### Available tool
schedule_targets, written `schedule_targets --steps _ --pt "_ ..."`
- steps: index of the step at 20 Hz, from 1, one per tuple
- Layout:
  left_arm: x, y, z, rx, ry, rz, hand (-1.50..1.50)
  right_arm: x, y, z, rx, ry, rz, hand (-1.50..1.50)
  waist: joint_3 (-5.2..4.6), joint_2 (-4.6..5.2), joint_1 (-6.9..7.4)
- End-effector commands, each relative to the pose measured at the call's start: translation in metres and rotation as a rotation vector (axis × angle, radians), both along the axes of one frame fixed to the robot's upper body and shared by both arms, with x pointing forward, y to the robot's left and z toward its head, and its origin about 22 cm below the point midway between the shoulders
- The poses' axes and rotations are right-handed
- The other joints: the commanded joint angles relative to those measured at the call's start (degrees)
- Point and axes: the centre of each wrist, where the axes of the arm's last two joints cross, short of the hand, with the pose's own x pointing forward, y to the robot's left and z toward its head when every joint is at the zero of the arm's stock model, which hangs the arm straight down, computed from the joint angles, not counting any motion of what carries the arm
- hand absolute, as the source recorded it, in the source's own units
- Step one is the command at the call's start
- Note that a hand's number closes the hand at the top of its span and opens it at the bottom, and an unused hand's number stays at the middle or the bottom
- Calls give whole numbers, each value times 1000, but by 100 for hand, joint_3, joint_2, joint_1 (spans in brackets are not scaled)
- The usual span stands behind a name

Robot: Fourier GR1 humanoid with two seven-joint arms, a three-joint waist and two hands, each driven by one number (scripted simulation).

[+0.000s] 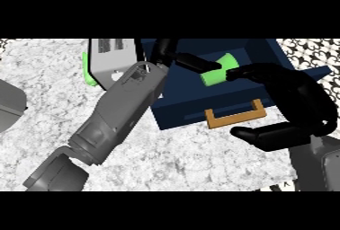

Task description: Pick up the cup, place it into the drawer and close the drawer

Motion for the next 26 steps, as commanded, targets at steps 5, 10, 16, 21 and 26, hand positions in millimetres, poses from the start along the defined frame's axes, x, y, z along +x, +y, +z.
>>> schedule_targets --steps 5,10,16,21,26 --pt "-1 1 3 -193 -92 56 -150 -9 14 -14 -316 92 300 150 -9 -75 178" --pt "2 1 6 -211 -111 89 -150 -16 -4 -13 -587 142 198 -150 -7 -182 602" --pt "3 5 1 -256 -80 92 -150 -19 -6 -52 -776 93 15 -150 4 -207 985" --pt "5 23 -2 -316 -78 81 -150 1 1 -96 -893 149 -18 -150 0 -249 1240" --pt "3 53 -18 -339 -99 88 -150 24 17 -149 -998 202 13 -150 2 -237 1470"
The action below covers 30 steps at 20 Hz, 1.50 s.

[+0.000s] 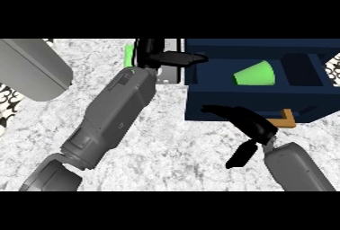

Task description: Pick up the cup, place it into the drawer and close the drawer

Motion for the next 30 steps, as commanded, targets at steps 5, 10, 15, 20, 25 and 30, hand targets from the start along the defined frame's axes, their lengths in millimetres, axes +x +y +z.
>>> schedule_targets --steps 5,10,15,20,25,30 --pt "-9 34 -23 -26 -4 -7 -150 43 -13 -62 -82 22 -77 150 11 6 373" --pt "-16 44 -27 -56 8 -14 -150 72 -17 -52 15 -60 -129 150 19 25 529" --pt "-16 77 -31 -42 11 -25 -150 111 -59 6 113 -183 -251 150 22 82 668" --pt "-19 88 -29 -33 5 -67 -150 126 -79 35 123 -221 -370 150 25 128 906" --pt "-26 88 -45 -35 3 -76 -150 132 -94 63 172 -246 -388 150 20 218 938" --pt "-28 93 -44 -39 10 -97 -150 135 -102 84 199 -247 -377 150 8 198 1075"
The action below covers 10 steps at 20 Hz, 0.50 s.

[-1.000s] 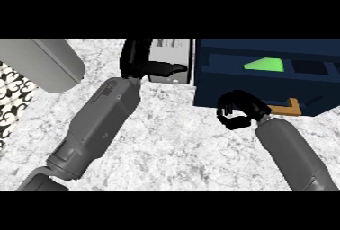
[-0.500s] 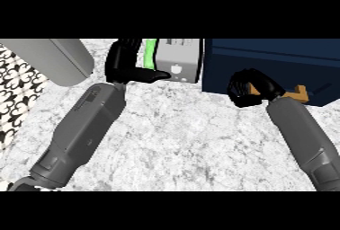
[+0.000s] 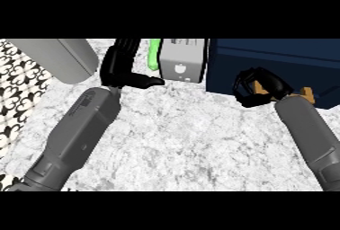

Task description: Pick up the cup, place it into the drawer and close the drawer

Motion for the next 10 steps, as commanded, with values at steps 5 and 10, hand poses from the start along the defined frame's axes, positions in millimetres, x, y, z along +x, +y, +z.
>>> schedule_targets --steps 5,10 --pt "-3 5 -1 -15 0 -32 -150 31 -35 94 -29 -185 -171 150 -73 116 273" --pt "-5 15 -6 -15 6 -33 -150 28 -42 94 -1 -169 -164 150 -75 131 311"
